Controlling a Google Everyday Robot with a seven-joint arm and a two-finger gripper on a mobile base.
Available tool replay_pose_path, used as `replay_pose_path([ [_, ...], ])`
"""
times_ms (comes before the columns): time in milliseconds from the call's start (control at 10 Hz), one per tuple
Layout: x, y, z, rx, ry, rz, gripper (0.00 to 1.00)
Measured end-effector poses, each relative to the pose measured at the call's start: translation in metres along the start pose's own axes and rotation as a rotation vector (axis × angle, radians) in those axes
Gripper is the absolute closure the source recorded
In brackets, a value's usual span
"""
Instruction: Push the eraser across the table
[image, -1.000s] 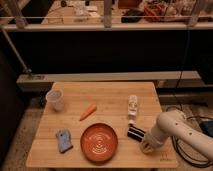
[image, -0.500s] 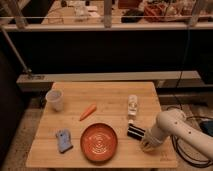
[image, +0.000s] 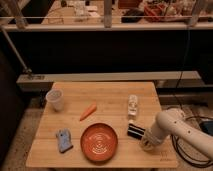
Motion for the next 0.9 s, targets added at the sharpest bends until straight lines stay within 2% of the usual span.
replay_pose_path([
  [700,0.0026,-0.0045,-0.0017,0.001,0.015,-0.024,0.98],
  [900,0.0038,-0.0092,0.0009,0.001,0.031,-0.053,0.98],
])
